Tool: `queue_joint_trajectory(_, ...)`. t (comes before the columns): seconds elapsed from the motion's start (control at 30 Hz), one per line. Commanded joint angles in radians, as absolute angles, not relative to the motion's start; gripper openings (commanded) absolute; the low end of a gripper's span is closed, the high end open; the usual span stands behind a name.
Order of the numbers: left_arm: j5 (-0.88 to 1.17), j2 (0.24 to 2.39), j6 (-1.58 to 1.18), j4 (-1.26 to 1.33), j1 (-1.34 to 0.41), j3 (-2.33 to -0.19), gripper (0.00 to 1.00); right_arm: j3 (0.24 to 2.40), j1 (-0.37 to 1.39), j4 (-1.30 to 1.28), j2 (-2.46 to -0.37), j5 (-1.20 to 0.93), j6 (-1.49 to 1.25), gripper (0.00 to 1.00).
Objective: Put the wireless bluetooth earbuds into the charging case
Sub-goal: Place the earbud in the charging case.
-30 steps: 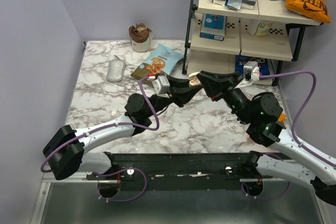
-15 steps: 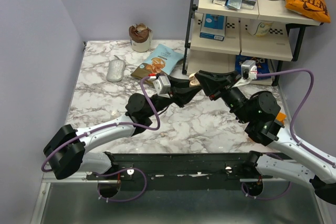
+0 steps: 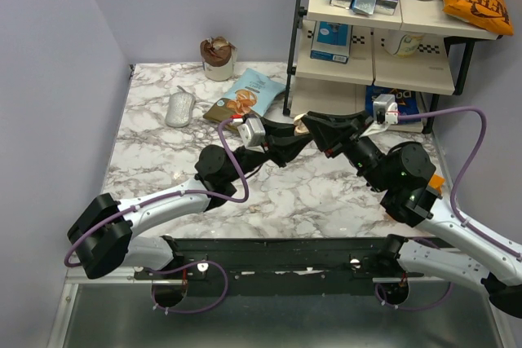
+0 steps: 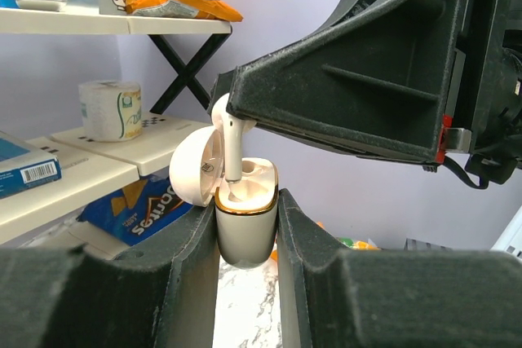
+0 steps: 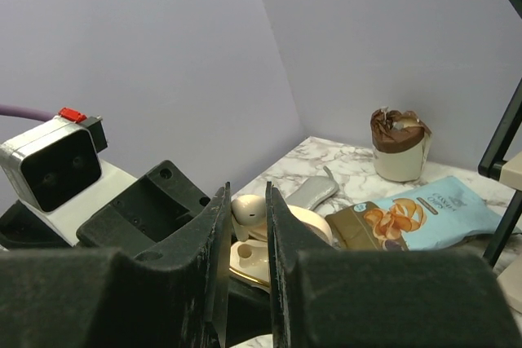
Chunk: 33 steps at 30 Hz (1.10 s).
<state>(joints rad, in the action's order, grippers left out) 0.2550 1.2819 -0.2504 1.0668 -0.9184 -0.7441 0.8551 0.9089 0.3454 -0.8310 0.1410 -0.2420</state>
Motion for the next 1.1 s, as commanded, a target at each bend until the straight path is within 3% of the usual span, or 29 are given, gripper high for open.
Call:
queue_joint_trajectory(0.0,0.273,1.259,-0.229,1.086,-0.919,-0.758,0.0,0.833,0.911,0.321,-0.815,0.117,-0.255,0.01)
queue_joint_trajectory(0.63,0.27,1.252,-0.221,1.081,-0.917,-0.758,0.0,0.828,0.913,0.278,-0.805,0.123,-0.252,0.02)
queue_joint_trajectory(0.7,0.268,1.249,-0.221,1.081,-0.919,-0.756,0.0,0.841,0.913,0.253,-0.81,0.133,-0.252,0.13)
queue_joint_trajectory(0.8,0.27,1.249,-0.221,1.081,-0.917,-0.752,0.0,0.853,0.913,0.245,-0.808,0.176,-0.261,0.41)
queue_joint_trajectory(0.93,0.265,1.246,-0.221,1.083,-0.919,-0.742,0.0,0.876,0.911,0.233,-0.793,0.225,-0.261,0.6)
queue_joint_trajectory(1.07,0.262,1.244,-0.221,1.085,-0.919,-0.738,0.0,0.897,0.911,0.213,-0.764,0.262,-0.252,0.69)
